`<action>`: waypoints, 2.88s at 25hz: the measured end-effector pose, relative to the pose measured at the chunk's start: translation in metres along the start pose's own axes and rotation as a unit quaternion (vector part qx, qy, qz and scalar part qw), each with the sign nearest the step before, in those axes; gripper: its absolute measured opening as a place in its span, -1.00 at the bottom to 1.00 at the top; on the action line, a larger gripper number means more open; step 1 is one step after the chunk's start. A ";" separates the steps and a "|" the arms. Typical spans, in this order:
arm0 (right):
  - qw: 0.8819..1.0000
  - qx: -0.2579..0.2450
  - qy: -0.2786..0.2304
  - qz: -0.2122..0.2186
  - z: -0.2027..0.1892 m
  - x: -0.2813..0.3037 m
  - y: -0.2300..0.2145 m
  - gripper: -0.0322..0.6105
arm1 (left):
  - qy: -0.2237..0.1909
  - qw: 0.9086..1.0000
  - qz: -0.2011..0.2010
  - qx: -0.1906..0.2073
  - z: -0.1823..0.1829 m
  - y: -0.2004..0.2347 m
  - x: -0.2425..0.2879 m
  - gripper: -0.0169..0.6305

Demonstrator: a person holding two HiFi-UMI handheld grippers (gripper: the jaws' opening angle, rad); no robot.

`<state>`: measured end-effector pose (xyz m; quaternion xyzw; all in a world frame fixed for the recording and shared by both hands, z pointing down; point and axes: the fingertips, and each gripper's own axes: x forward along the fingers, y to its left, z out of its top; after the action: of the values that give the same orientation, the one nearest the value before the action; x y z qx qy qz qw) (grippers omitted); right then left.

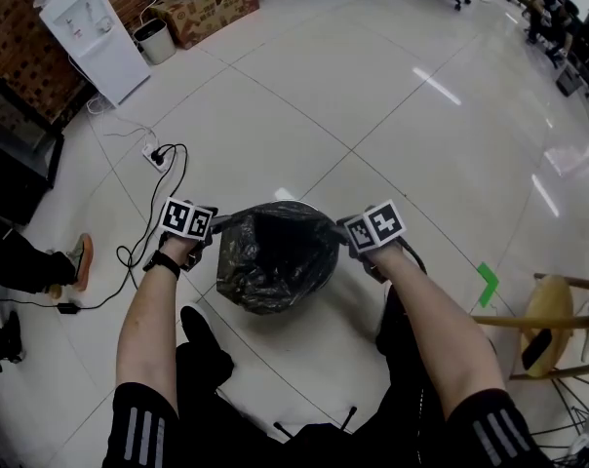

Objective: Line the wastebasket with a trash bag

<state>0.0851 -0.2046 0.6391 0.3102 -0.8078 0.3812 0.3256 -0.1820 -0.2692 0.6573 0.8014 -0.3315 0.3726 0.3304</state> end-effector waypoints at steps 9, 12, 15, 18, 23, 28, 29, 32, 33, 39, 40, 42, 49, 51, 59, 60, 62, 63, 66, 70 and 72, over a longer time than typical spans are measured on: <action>0.999 0.022 -0.029 0.010 0.009 -0.005 0.000 -0.56 | -0.034 0.999 0.008 -0.028 -0.015 0.004 -0.019 -0.42; 0.998 0.030 -0.062 -0.006 0.025 -0.013 -0.012 -0.66 | -0.081 0.996 0.019 -0.011 0.022 0.000 -0.019 -0.47; 0.996 0.048 -0.074 -0.034 0.029 -0.018 -0.033 -0.70 | -0.079 0.997 0.023 0.014 0.046 -0.006 -0.010 -0.49; 0.995 0.064 -0.064 -0.044 0.023 -0.016 -0.044 -0.69 | -0.043 0.998 0.029 0.032 0.050 -0.007 0.007 -0.52; 0.996 0.068 -0.015 -0.054 -0.003 -0.001 -0.049 -0.66 | 0.024 0.998 0.034 0.036 0.027 -0.004 0.040 -0.53; 0.998 0.056 0.018 -0.023 -0.017 0.012 -0.035 -0.61 | 0.046 0.999 -0.001 0.023 0.006 -0.017 0.058 -0.52; 0.998 0.057 0.022 -0.016 -0.019 0.014 -0.033 -0.59 | 0.045 0.999 -0.007 0.018 0.004 -0.019 0.059 -0.54; 0.997 0.079 0.018 -0.004 -0.026 0.017 -0.031 -0.55 | 0.042 0.999 -0.023 -0.005 -0.002 -0.023 0.058 -0.53; 0.996 0.086 0.015 0.000 -0.027 0.017 -0.031 -0.55 | 0.041 0.999 -0.025 -0.009 -0.004 -0.023 0.058 -0.53; 0.985 0.153 -0.015 0.072 -0.029 0.003 -0.029 -0.35 | 0.033 0.999 -0.023 -0.016 -0.005 -0.023 0.056 -0.53; 0.981 0.171 -0.022 0.091 -0.031 0.001 -0.028 -0.31 | 0.033 0.999 -0.022 -0.015 -0.004 -0.023 0.057 -0.53; 0.971 0.200 -0.036 0.124 -0.033 -0.004 -0.027 -0.28 | 0.030 0.999 -0.019 -0.014 -0.002 -0.023 0.057 -0.55; 0.954 0.245 -0.050 0.163 -0.054 -0.025 -0.041 -0.27 | 0.040 0.999 -0.013 -0.008 -0.006 -0.025 0.060 -0.60; 0.962 0.230 -0.051 0.141 -0.058 -0.030 -0.048 -0.28 | 0.039 0.999 -0.012 -0.006 -0.006 -0.024 0.059 -0.59; 0.988 -0.133 0.001 0.076 -0.030 -0.059 0.031 -0.32 | 0.042 0.999 0.003 -0.005 -0.007 -0.022 0.058 -0.60; 0.971 -0.231 0.024 0.062 -0.035 -0.061 0.050 -0.31 | 0.040 0.999 0.004 -0.005 -0.006 -0.022 0.058 -0.60; 0.922 -0.380 0.055 0.052 -0.045 -0.064 0.089 -0.31 | 0.035 0.999 0.001 -0.007 -0.005 -0.021 0.058 -0.60; 0.903 -0.422 0.057 0.053 -0.048 -0.063 0.106 -0.31 | 0.033 0.999 -0.001 -0.008 -0.004 -0.021 0.057 -0.60; 0.868 -0.492 0.046 0.050 -0.053 -0.052 0.136 -0.31 | 0.030 1.000 0.000 -0.008 -0.005 -0.020 0.058 -0.60; 0.828 -0.556 0.060 0.036 -0.065 -0.031 0.142 -0.31 | 0.027 1.000 0.000 -0.006 -0.003 -0.022 0.058 -0.60; 0.824 -0.561 0.071 0.035 -0.070 -0.021 0.138 -0.31 | 0.024 1.000 -0.002 -0.009 -0.003 -0.023 0.059 -0.60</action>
<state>0.0144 -0.0702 0.6011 0.0177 -0.8673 -0.1059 0.4861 -0.1359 -0.2708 0.7010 0.7898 -0.3256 0.3879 0.3460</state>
